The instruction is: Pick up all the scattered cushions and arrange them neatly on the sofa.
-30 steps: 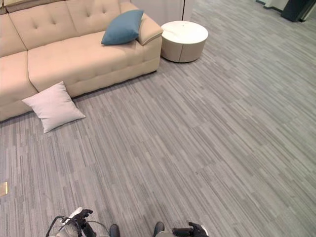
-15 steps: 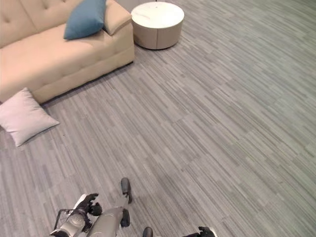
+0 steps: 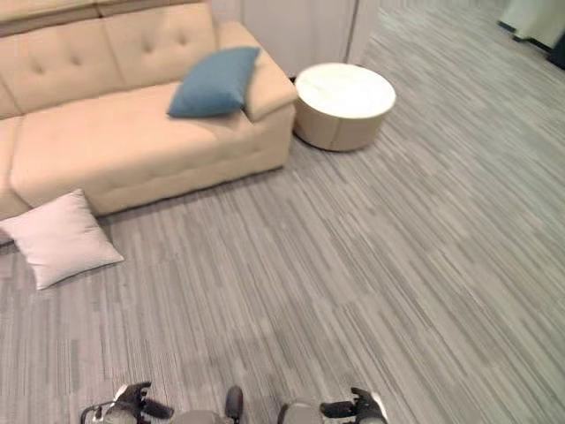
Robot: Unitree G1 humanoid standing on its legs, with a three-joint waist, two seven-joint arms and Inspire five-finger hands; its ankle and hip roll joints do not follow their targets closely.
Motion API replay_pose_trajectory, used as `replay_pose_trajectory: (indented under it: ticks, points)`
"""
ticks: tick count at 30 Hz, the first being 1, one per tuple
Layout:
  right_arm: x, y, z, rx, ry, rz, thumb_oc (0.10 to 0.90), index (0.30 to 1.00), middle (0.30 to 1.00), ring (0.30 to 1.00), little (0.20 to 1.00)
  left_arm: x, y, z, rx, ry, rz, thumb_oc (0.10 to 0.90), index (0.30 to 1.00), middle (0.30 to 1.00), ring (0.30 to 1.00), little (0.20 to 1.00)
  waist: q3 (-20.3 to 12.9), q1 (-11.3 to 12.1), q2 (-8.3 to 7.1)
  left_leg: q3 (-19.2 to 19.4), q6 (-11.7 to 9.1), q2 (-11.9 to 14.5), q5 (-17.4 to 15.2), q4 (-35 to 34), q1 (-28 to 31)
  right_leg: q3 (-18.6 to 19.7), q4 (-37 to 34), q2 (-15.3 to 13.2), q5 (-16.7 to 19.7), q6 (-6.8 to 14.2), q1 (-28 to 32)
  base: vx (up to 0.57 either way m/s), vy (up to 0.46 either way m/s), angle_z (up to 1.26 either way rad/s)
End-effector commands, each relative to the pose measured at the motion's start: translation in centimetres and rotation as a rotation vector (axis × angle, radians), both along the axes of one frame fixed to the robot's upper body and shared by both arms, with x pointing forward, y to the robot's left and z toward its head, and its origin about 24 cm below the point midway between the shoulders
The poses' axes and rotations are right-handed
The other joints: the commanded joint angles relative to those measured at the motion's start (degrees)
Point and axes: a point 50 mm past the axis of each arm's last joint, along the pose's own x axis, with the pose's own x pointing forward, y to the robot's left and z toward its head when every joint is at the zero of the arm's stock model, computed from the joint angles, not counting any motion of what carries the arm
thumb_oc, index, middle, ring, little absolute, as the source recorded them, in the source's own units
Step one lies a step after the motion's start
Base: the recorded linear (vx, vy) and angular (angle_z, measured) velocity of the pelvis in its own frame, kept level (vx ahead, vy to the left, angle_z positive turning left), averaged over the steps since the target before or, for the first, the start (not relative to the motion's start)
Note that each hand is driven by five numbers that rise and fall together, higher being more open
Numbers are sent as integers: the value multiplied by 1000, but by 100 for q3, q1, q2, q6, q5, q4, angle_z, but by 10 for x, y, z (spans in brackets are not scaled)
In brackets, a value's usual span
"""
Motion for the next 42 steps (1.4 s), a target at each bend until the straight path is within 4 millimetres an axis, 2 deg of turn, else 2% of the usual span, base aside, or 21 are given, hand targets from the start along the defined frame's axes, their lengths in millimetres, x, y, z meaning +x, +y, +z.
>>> replay_pose_trajectory:
  ticks: [1,5,6,7,9,10,11,13,14,16,17,19,21,22,26,31,36,38,40,41,42]
  points:
    - [-8,28,-11,55,59,40,800,900,900,900,900,36,1,18,33,-139,-59,800,900,900,900,900,271,-197,-123,249,-739,-139,-297,-566,543,277,-3041,319,949,217,429,394,-176,131]
    - [-8,31,-12,64,74,56,800,900,900,900,900,34,0,16,32,-125,-68,800,900,900,900,900,289,-305,-173,113,-862,-112,-568,-566,829,15,-3987,296,1427,445,301,464,-192,68]
    - [-13,34,-14,72,97,74,800,900,900,900,900,11,4,5,38,-26,-77,800,900,900,900,900,228,-395,-196,92,-970,-10,-795,-566,1180,-339,-4145,299,1636,560,51,532,-216,39]
    - [-14,33,-14,71,98,74,800,900,900,900,900,10,4,5,37,-26,-77,800,900,900,900,900,230,-401,-183,88,-973,5,-803,-566,1187,-350,-4140,309,1627,559,59,743,-317,40]
    - [-24,26,-15,74,105,20,800,900,900,900,900,-35,7,-12,49,161,-112,800,900,900,900,900,40,-494,-139,167,-1110,193,-1029,-171,1424,-63,-3876,461,1561,310,326,618,-255,32]
    - [-24,27,-15,74,105,20,800,900,900,900,900,-35,7,-12,50,160,-112,800,900,900,900,900,30,-505,-157,153,-1105,171,-1016,-164,1402,-65,-3881,437,1573,314,313,759,-336,39]
    - [-28,20,-14,83,98,-20,800,900,900,900,900,-68,12,-18,46,257,-70,800,900,900,900,900,-5,-505,-57,407,-1366,450,-651,825,1223,-26,-3654,631,1308,107,548,453,-272,36]
    - [-26,22,-14,79,109,18,800,900,900,900,900,-77,16,-19,35,278,-31,800,900,900,900,900,107,-427,-182,946,-1599,888,282,2768,247,-79,-3705,636,1031,-181,945,366,-318,4]
    - [-26,22,-14,79,109,18,800,900,900,900,900,-77,16,-19,36,278,-31,800,900,900,900,900,89,-443,-194,931,-1596,873,292,2776,213,-90,-3708,618,1038,-180,926,164,-279,-8]
    - [-19,10,-9,34,102,31,800,900,900,900,900,-66,18,-16,21,214,13,800,900,900,900,900,340,-142,-332,1535,-1408,1156,329,4404,-761,-61,-3900,808,693,-492,1487,238,-346,-8]
    - [-19,10,-9,34,102,30,800,900,900,900,900,-66,18,-16,21,214,13,800,900,900,900,900,342,-140,-322,1532,-1410,1167,319,4420,-767,-62,-3899,818,693,-494,1486,257,-255,-11]
    - [-15,3,-6,16,79,19,800,900,900,900,900,-64,18,-16,11,201,27,800,900,900,900,900,353,40,-357,1979,-1308,1132,50,3638,-1306,-87,-3976,825,453,-478,1917,334,-87,-20]
    - [-11,3,-5,15,53,15,800,900,900,900,900,-65,16,-16,11,201,19,800,900,900,900,900,317,137,-360,2042,-1211,918,-84,2509,-1384,-60,-3977,822,300,-387,2137,390,16,5]
    - [-11,3,-5,15,53,15,800,900,900,900,900,-65,16,-16,11,201,19,800,900,900,900,900,318,137,-360,2043,-1211,918,-83,2508,-1382,-60,-3977,821,300,-387,2139,424,63,32]
    - [-2,13,-5,-4,40,94,800,900,900,900,900,-63,8,-18,0,188,25,800,900,900,900,900,314,579,-205,1184,-1361,525,823,-237,-1994,230,-3995,1131,-216,-350,2933,521,69,4]
    - [-5,16,-7,-14,60,114,800,900,900,900,900,-68,6,-19,-2,204,36,800,900,900,900,900,263,693,-322,1569,-1407,664,974,-529,-2289,438,-4084,1143,-395,-280,3335,399,113,-34]
    - [-16,37,-15,51,108,153,800,900,900,900,900,-87,12,-21,8,274,63,800,900,900,900,900,-125,870,-478,1261,-1310,625,1492,-227,-2070,629,-3911,955,-490,-72,3554,440,221,-26]
    - [-19,42,-17,72,118,167,800,900,900,900,900,-84,16,-20,23,270,33,800,900,900,900,900,-206,889,-632,1266,-1137,446,1309,-46,-1983,620,-3274,668,-112,163,3378,440,291,-6]
    - [-27,47,-20,87,145,178,800,900,900,900,900,-72,20,-17,46,240,2,800,900,900,900,900,-235,817,-728,1292,-930,241,1020,98,-1764,590,-2142,307,1010,439,3004,386,335,9]
    - [-30,46,-20,86,159,183,800,900,900,900,900,-65,22,-15,48,215,9,800,900,900,900,900,-202,767,-716,1283,-798,112,870,83,-1528,500,-1477,49,1647,529,2748,473,503,26]
    - [-26,41,-18,74,139,165,800,900,900,900,900,-53,25,-11,51,169,25,800,900,900,900,900,-95,607,-534,1144,-618,54,684,-86,-1050,438,-321,-152,2080,390,2182,333,377,24]
